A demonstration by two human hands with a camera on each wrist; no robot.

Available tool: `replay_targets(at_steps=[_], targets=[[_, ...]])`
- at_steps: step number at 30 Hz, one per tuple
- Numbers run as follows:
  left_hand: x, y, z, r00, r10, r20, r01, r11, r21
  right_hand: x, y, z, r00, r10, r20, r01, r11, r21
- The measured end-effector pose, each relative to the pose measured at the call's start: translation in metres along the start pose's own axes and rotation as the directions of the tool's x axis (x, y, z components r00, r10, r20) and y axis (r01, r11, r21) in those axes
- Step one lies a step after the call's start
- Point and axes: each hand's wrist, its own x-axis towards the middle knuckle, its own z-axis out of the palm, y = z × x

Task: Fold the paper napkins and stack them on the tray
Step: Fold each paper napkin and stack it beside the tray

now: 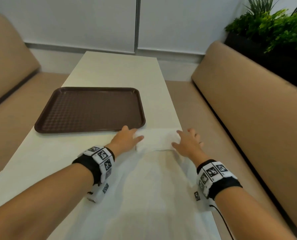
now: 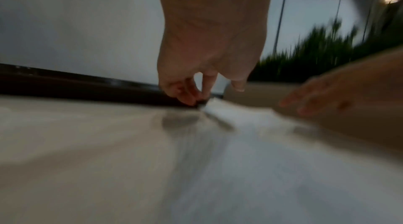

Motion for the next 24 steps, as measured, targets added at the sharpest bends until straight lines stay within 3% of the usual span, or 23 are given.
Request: replay_targets(at_steps=[3, 5, 7, 8, 10, 14, 21, 24], targets=[[-0.048, -0.003, -0.027, 0.991, 0.125, -0.049, -0.133, 0.961, -0.243, -0.055, -0.01, -0.018, 0.958, -0.285, 0.02, 0.278, 0.948, 0.156], [-0.089, -0.013, -0.04, 0.984, 0.171, -0.04, -0.174, 0.924, -0.341, -0.1, -0.019, -0.015, 0.841, -0.512, 0.175, 0.487, 0.858, 0.165], [-0.129, -0.026, -0.045, 0.984, 0.172, -0.035, -0.172, 0.902, -0.397, -0.147, -0.03, -0.001, 0.702, -0.646, 0.3, 0.629, 0.76, 0.164], [-0.15, -0.034, -0.045, 0.987, 0.154, -0.038, -0.155, 0.892, -0.424, -0.168, -0.035, 0.009, 0.654, -0.679, 0.334, 0.672, 0.724, 0.154], [-0.188, -0.05, -0.043, 0.993, 0.103, -0.053, -0.116, 0.865, -0.489, -0.204, -0.047, 0.032, 0.615, -0.697, 0.369, 0.73, 0.68, 0.068], [-0.252, -0.079, -0.035, 0.995, -0.02, -0.097, -0.044, 0.792, -0.609, -0.241, -0.058, 0.071, 0.665, -0.661, 0.349, 0.727, 0.679, -0.1], [-0.314, -0.108, -0.03, 0.972, -0.144, -0.186, -0.025, 0.721, -0.692, -0.248, -0.047, 0.073, 0.769, -0.598, 0.225, 0.595, 0.799, 0.087], [-0.324, -0.113, -0.032, 0.967, -0.152, -0.204, -0.042, 0.694, -0.718, -0.25, -0.052, 0.076, 0.761, -0.617, 0.204, 0.616, 0.784, 0.076]])
